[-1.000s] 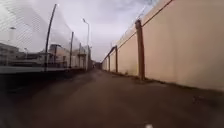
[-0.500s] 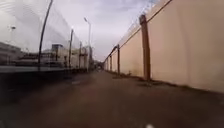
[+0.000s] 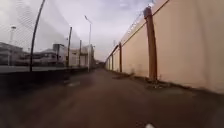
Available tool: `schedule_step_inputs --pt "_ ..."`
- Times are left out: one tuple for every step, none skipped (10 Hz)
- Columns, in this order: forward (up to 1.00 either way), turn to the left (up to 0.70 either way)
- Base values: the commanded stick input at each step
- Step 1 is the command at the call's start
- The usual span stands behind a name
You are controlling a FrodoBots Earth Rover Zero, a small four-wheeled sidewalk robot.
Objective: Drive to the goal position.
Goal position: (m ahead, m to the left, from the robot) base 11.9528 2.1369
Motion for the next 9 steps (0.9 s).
schedule_step_inputs --pt "1.00 0.00" --pt "1.00 0.08" --pt "1.00 0.36" --pt "1.00 0.15" --pt "1.00 0.00" --pt "1.00 0.00" --pt "1.00 0.00" --pt "1.00 0.00" --pt "1.00 0.00"
